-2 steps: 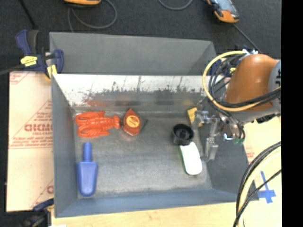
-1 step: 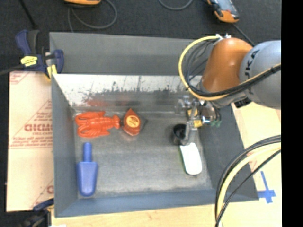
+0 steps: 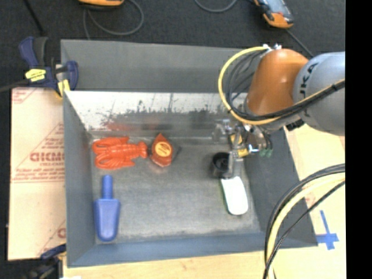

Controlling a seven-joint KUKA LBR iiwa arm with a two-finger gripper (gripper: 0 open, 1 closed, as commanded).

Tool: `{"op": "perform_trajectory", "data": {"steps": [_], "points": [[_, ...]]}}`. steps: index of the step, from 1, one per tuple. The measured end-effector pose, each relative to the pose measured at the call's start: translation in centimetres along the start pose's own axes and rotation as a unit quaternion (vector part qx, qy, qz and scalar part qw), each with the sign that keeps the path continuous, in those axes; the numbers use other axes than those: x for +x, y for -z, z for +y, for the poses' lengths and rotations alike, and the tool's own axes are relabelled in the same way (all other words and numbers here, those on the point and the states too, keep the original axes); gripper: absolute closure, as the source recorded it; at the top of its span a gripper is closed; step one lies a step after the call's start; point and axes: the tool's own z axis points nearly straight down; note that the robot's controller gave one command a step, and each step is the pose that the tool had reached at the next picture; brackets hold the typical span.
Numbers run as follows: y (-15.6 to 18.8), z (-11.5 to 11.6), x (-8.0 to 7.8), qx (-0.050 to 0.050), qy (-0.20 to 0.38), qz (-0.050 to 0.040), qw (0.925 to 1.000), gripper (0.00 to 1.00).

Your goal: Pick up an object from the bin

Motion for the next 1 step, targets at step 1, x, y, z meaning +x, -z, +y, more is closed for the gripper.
{"op": "perform_trajectory", "data": {"steps": [1], "points": [[-4.24, -2.02, -0.92, 0.001, 0.019, 0.0018, 0.9998, 1.0]]}}
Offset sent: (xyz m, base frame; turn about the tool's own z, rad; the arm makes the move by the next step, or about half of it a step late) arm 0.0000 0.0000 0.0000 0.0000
